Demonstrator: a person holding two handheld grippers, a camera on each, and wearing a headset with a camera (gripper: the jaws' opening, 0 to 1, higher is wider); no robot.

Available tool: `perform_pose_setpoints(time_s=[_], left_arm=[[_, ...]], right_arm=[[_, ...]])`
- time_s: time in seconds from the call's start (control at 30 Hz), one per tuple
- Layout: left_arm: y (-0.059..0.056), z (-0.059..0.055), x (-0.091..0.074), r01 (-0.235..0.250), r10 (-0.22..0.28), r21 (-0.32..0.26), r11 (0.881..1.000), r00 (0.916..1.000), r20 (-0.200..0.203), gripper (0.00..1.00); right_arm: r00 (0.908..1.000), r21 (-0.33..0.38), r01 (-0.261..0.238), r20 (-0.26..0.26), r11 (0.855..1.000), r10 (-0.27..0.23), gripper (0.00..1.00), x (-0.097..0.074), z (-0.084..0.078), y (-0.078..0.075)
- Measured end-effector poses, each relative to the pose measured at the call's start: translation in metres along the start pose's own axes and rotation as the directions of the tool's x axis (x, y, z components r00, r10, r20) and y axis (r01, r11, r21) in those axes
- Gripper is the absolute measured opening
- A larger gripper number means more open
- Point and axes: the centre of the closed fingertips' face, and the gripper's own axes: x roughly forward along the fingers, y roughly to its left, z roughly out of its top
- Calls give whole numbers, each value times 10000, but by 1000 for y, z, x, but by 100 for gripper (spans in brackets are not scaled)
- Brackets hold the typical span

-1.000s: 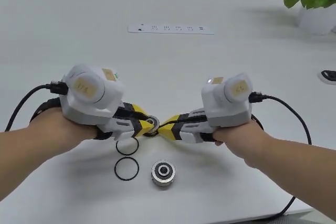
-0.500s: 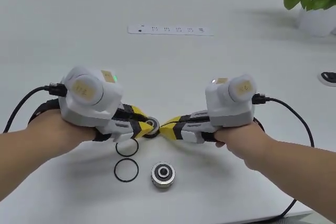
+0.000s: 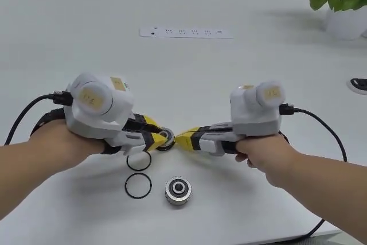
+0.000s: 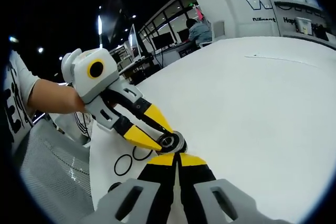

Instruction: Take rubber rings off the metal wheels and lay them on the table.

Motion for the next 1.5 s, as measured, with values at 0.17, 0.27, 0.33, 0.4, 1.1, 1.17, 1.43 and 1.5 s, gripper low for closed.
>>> perform_pose_setpoints(time_s=[0.17, 0.27, 0.33, 0.4, 1.1, 1.17, 1.43, 1.5], left_arm=[[0, 0, 0, -17, 17, -10, 10000, 10000, -10, 13], [0, 0, 0, -31, 31, -7, 10000, 10000, -25, 13], [0, 0, 0, -40, 40, -15, 10000, 10000, -33, 12], [0, 0, 0, -55, 55, -7, 10000, 10000, -52, 12], [0, 0, 0, 7, -6, 86, 10000, 9999, -124, 12], [-1, 0, 0, 1, 1, 99, 10000, 9999, -132, 12], [-1, 0, 0, 22, -24, -155, 9999, 9999, -103, 13], [-2, 0, 0, 35, -37, -134, 9999, 9999, -101, 13]], right_arm=[[10000, 549, 22, 51, 9985, -25, 0, 0, -1, 1], [9999, 774, -4, 141, 9970, -7, 0, 0, -1, 0], [9999, 731, -10, 127, 9973, 0, 0, 0, 0, 1], [9999, 720, -30, 102, 9974, 22, 0, 0, 1, 2], [9996, 670, -281, 24, 9974, 280, 0, 0, 1, 8], [9996, 646, -284, 10, 9975, 284, 0, 0, 1, 8], [9995, 715, -318, 25, 9969, 317, 0, 0, 0, 9], [9995, 713, -322, 13, 9969, 322, 0, 0, 0, 9]])
